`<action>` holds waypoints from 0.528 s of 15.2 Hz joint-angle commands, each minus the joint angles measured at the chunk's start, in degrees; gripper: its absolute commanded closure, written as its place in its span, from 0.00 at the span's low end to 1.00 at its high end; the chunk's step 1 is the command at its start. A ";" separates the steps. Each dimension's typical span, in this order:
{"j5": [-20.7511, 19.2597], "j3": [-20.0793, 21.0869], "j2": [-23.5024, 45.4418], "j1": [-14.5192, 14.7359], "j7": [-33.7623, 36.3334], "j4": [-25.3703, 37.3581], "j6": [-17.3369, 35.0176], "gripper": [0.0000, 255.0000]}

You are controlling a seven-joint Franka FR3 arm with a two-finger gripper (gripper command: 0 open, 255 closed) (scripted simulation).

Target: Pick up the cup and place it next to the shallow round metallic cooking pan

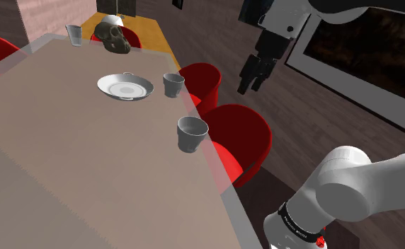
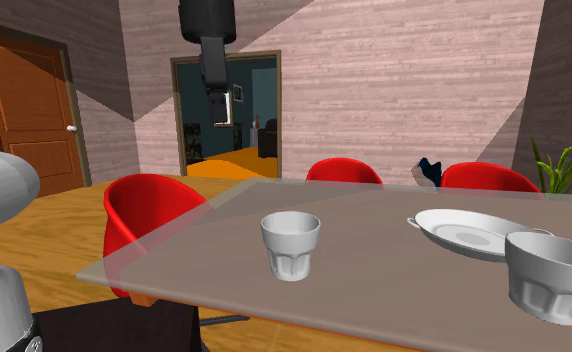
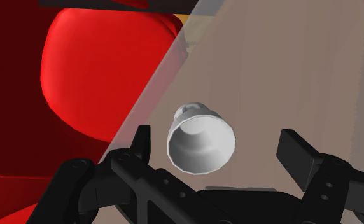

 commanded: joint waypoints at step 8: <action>1.62 -1.51 4.92 -0.23 -3.06 -9.65 17.70 0.00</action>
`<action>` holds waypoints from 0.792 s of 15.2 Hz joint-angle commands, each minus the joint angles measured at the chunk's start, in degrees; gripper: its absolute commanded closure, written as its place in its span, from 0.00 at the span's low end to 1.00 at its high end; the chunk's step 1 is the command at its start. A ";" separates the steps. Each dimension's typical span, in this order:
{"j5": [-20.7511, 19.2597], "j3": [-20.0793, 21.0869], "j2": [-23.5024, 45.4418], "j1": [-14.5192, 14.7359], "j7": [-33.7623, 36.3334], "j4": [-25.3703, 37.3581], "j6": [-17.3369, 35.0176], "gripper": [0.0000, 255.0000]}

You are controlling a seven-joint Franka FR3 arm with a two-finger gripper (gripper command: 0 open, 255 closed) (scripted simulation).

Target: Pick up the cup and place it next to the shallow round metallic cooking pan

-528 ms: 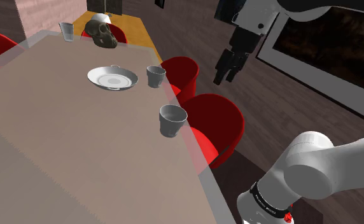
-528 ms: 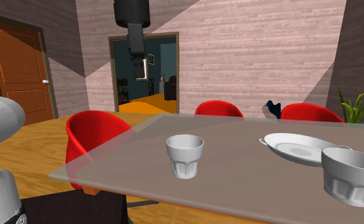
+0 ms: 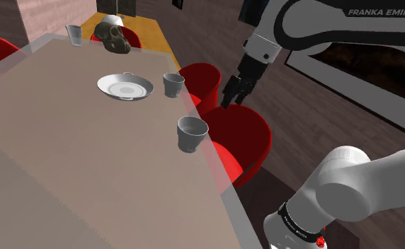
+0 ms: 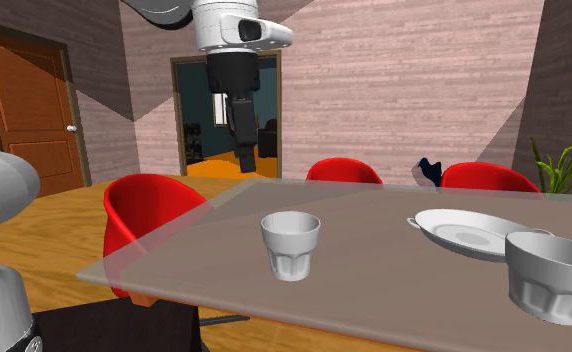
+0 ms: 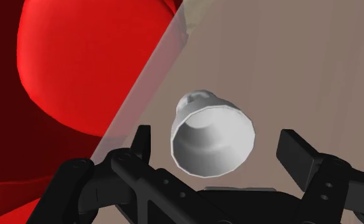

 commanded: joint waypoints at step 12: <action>6.74 -3.69 19.72 2.11 -8.56 -6.26 30.98 0.00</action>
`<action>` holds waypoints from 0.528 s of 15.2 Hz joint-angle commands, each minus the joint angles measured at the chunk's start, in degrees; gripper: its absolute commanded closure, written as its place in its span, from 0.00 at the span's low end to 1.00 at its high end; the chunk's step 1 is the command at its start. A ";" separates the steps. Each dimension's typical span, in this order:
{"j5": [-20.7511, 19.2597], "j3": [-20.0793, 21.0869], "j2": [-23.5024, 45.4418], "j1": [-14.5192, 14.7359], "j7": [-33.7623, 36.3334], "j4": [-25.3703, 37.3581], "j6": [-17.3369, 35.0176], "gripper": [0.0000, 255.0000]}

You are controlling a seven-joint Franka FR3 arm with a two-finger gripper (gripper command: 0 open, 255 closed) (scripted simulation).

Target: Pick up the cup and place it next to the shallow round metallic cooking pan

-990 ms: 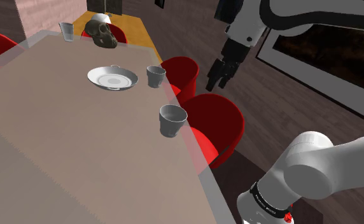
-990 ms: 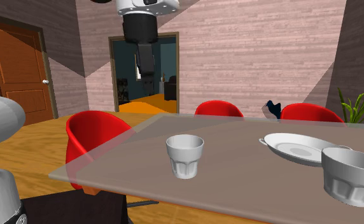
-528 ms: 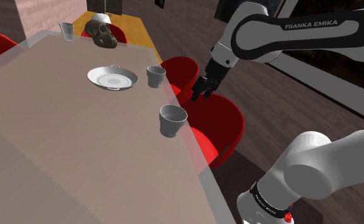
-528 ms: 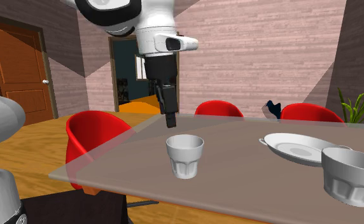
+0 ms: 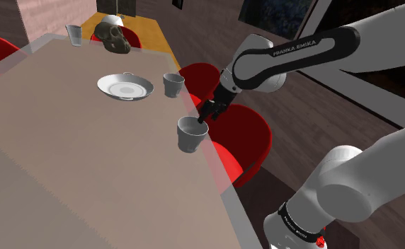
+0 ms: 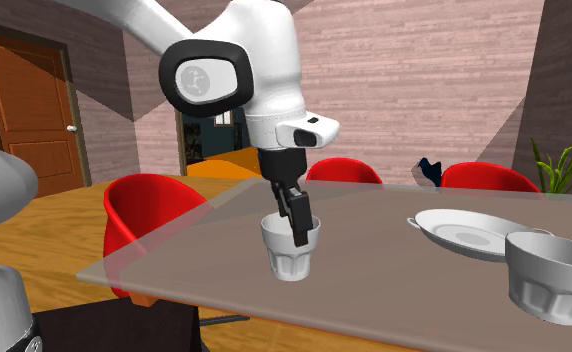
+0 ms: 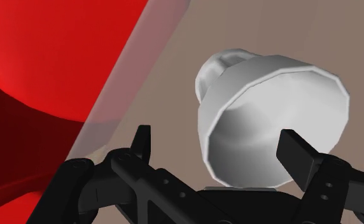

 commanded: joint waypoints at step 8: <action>2.75 0.01 6.25 1.59 -1.83 -1.11 7.64 0.00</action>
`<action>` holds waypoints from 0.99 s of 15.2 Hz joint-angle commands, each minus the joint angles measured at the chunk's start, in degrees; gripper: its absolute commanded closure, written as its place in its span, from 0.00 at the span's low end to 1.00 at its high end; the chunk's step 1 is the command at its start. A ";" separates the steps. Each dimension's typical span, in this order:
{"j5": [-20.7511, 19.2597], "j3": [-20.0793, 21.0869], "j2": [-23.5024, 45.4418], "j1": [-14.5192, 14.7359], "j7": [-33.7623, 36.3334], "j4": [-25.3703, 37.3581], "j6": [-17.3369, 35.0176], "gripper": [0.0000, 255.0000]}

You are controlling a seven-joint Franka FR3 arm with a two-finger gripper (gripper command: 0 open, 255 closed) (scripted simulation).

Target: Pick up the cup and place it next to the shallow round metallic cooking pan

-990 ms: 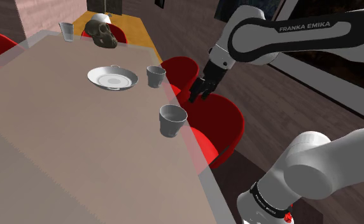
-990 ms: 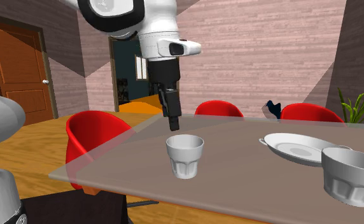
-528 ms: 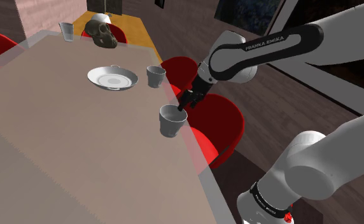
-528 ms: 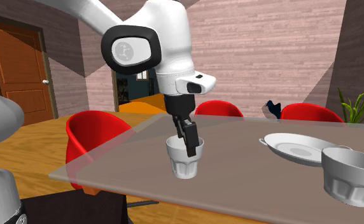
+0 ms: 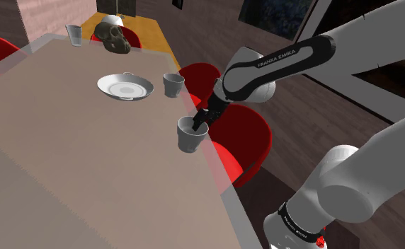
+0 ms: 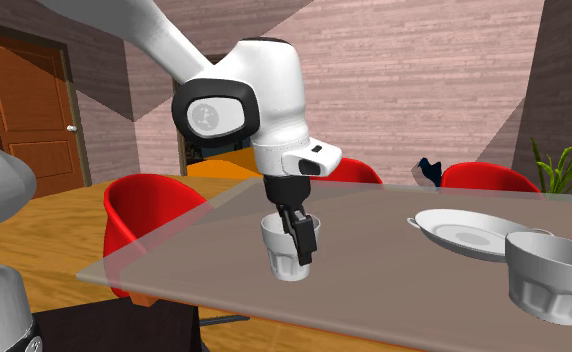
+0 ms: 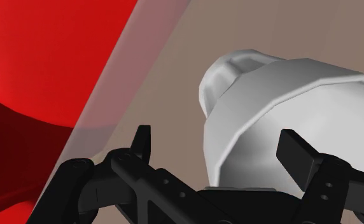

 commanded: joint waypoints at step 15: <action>0.12 0.01 0.23 0.07 -0.07 -0.03 0.30 1.00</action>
